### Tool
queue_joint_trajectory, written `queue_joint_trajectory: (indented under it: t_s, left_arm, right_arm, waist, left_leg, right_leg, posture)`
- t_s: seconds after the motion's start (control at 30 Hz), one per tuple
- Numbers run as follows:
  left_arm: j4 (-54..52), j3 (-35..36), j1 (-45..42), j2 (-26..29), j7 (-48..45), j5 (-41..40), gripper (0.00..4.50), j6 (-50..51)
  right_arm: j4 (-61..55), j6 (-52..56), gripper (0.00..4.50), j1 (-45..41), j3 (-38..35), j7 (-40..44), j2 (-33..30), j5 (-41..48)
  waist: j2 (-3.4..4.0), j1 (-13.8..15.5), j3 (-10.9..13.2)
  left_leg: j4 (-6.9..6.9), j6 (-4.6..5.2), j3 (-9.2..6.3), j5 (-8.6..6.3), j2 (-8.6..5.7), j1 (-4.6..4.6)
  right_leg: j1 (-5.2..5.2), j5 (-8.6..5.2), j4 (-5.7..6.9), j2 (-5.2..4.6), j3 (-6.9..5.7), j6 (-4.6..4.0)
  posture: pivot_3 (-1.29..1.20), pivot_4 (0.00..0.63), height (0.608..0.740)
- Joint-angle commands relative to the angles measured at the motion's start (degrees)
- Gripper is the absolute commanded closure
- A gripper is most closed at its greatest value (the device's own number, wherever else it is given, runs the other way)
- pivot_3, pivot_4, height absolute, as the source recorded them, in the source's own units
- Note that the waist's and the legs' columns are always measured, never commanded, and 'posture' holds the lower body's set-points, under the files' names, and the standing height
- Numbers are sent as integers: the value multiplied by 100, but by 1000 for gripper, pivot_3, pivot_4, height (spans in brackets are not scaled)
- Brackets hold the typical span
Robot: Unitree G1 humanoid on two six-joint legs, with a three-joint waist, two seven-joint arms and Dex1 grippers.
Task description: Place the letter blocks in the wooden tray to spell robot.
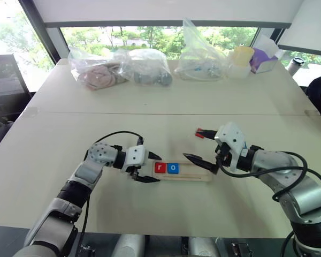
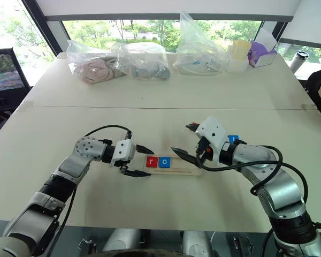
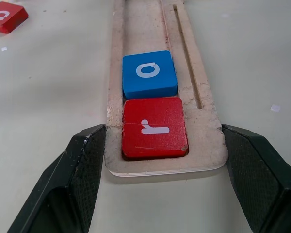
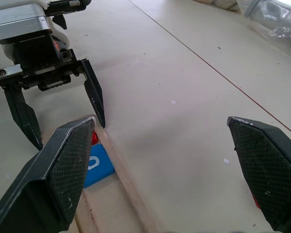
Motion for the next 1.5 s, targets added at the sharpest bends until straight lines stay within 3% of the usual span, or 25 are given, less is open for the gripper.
queue_joint_trajectory:
  t_s: [0.03,0.23,0.3,0.37,0.6,0.83,1.07,1.33,1.5]
  left_arm:
    - [301,-465,131,-19,-53,447,1365,-28]
    - [281,-450,196,-14,-30,441,1365,54]
    - [217,-427,272,38,7,442,317,180]
    - [158,-396,330,89,42,420,23,271]
    - [-287,-115,742,513,148,221,23,620]
    - [-892,506,1597,1402,270,-177,23,872]
    - [-1772,1394,2314,2016,627,-842,23,1464]
    - [-2957,2256,2546,1915,1407,-1644,23,2705]
    - [-3339,2298,2718,1749,1748,-1670,23,2846]
  right_arm:
    - [-268,-38,0,-7,-139,-25,-45,72]
    - [-267,-56,0,2,-132,-21,-52,65]
    - [-239,-61,0,-45,-94,-18,-36,54]
    - [-222,-60,0,-76,-65,-16,-27,46]
    - [-160,-70,0,-106,-54,22,-33,48]
    - [245,8,0,-346,185,-275,158,-215]
    - [1075,621,0,-988,582,-896,443,-739]
    - [1392,1807,0,-1780,517,-1645,1376,-689]
    - [1717,2548,0,-2128,562,-2293,1879,-921]
  waist:
    - [0,-2,0]
    - [0,-4,0]
    - [0,-3,0]
    - [-1,-15,-1]
    - [-1,-50,-1]
    - [-10,-373,-5]
    - [-7,-402,-2]
    - [-7,-307,12]
    - [-8,-305,12]
  left_leg:
    - [0,0,0,0,0,0]
    - [2,0,0,0,0,1]
    - [2,0,0,0,0,1]
    - [2,0,-1,0,0,1]
    - [-6,7,-2,-4,6,8]
    - [-56,18,-3,-10,41,47]
    - [-64,25,-1,-14,117,45]
    - [-56,24,1,-14,121,22]
    - [-39,13,1,-7,107,-27]
  right_leg:
    - [0,0,0,0,0,0]
    - [2,-1,0,0,0,1]
    - [2,-1,0,0,0,1]
    - [2,0,0,0,0,1]
    - [-1,1,0,3,0,3]
    - [-6,1,4,29,7,0]
    - [-34,-6,16,103,6,-88]
    - [-81,-12,74,116,6,-119]
    - [-125,-2,84,103,8,-106]
  posture:
    - [0,150,740]
    - [0,150,740]
    - [0,150,740]
    - [0,150,740]
    - [0,150,740]
    - [0,150,740]
    - [0,150,740]
    - [0,150,740]
    - [0,150,740]
